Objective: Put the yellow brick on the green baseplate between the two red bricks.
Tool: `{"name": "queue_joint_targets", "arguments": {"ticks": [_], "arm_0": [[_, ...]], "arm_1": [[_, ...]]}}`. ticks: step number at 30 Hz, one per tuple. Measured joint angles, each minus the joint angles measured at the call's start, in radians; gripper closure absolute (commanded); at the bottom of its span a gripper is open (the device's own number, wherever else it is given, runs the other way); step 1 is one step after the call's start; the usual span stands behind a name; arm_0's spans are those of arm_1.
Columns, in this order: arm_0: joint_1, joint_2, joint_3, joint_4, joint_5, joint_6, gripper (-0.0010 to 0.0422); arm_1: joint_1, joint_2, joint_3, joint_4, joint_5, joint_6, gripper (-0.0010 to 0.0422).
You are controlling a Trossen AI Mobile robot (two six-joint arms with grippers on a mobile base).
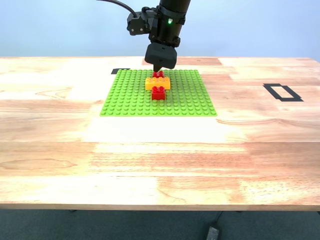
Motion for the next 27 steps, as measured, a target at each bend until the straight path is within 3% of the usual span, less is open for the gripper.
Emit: {"name": "queue_joint_targets", "arguments": {"ticks": [19,27], "arm_0": [[0.0,-0.004,0.0,-0.002,0.0,0.0,0.0412],[0.0,-0.005,0.0,0.0,0.0,0.0,0.0413]], "arm_1": [[0.0,0.103,-0.002,0.007,-0.017,0.027,0.0413],[0.0,0.034,-0.01,0.002,-0.017,0.022,0.0413]]}}
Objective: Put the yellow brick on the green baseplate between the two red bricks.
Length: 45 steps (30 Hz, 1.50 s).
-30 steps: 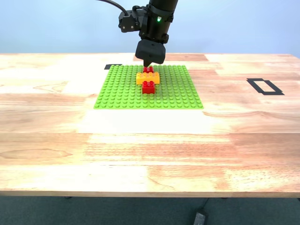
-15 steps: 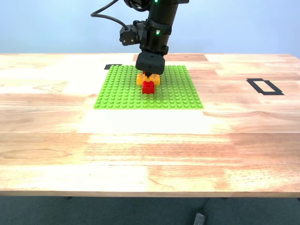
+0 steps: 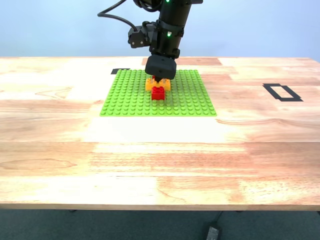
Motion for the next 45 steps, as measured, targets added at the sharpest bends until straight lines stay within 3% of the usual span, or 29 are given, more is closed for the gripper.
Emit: {"name": "queue_joint_targets", "arguments": {"ticks": [7,12,18,22,30,41,43,45], "arm_0": [[0.0,-0.007,0.0,0.018,0.0,0.0,0.0412],[0.0,-0.007,0.0,0.04,-0.033,0.0,0.0413],[0.001,-0.012,-0.015,0.161,-0.095,-0.003,0.0413],[0.002,-0.054,-0.08,0.285,-0.207,-0.028,0.0413],[0.004,-0.194,-0.352,0.652,-0.34,-0.216,0.0413],[0.005,-0.48,-0.636,0.733,-0.387,-0.227,0.0413],[0.005,-0.558,-0.676,0.732,-0.432,-0.248,0.0413],[0.005,-0.652,-0.708,0.677,-0.484,-0.268,0.0413]], "arm_1": [[-0.028,-0.232,-0.019,0.003,0.043,0.0,0.0413],[-0.101,-0.453,-0.128,0.043,0.053,0.066,0.0413],[-0.233,-0.821,-0.398,0.253,0.048,0.187,0.0413],[-0.348,-1.083,-0.635,0.418,0.055,0.317,0.0413],[-0.598,-1.566,-1.112,0.741,0.05,0.575,0.0413],[-0.661,-2.171,-1.47,0.752,0.055,0.684,0.0413],[-0.661,-2.191,-1.493,0.75,0.072,0.681,0.0413],[-0.661,-2.179,-1.497,0.642,0.102,0.679,0.0414]]}}
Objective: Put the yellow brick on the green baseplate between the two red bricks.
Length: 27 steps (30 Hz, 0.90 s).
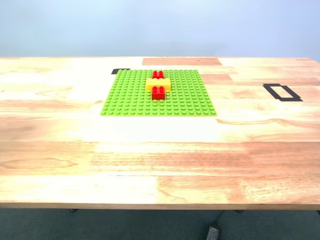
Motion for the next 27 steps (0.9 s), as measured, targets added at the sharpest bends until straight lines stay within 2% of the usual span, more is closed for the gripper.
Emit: {"name": "queue_joint_targets", "arguments": {"ticks": [2,5,9,18,22,27], "arm_0": [[0.0,-0.074,-0.011,-0.045,-0.017,-0.023,0.0413],[-0.002,-0.069,-0.005,-0.135,-0.026,-0.03,0.0413],[-0.003,-0.07,0.003,-0.138,-0.046,-0.035,0.0414],[-0.004,-0.074,-0.088,-0.1,-0.074,-0.1,0.0414],[-0.004,-0.074,-0.145,-0.02,-0.074,-0.109,0.0413],[-0.004,-0.074,-0.192,-0.018,-0.074,-0.116,0.0413]], "arm_1": [[0.0,0.016,0.007,-0.039,0.005,-0.001,0.0414],[0.002,-0.011,-0.002,-0.068,0.006,0.021,0.0414],[0.002,-0.012,-0.014,-0.112,0.03,0.034,0.0414],[0.0,-0.013,-0.065,-0.084,0.055,0.047,0.0414],[0.004,-0.013,-0.1,-0.043,0.056,0.034,0.0414],[0.008,-0.013,-0.14,-0.039,0.056,0.022,0.0414]]}}
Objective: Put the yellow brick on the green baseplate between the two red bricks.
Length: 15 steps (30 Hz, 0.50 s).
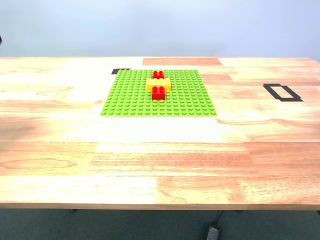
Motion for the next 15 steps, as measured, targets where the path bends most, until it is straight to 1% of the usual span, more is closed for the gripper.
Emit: {"name": "queue_joint_targets", "arguments": {"ticks": [6,10,15], "arm_0": [[0.0,0.001,-0.01,0.016,0.007,-0.006,0.0413],[0.0,0.007,-0.016,0.035,0.007,-0.042,0.0413],[0.0,0.008,-0.017,0.034,0.007,-0.046,0.0412]], "arm_1": [[0.0,0.0,-0.018,0.042,0.0,-0.009,0.0413],[0.009,0.001,-0.019,0.045,-0.002,-0.009,0.0413],[0.024,0.013,-0.019,0.045,-0.005,-0.01,0.0413]]}}
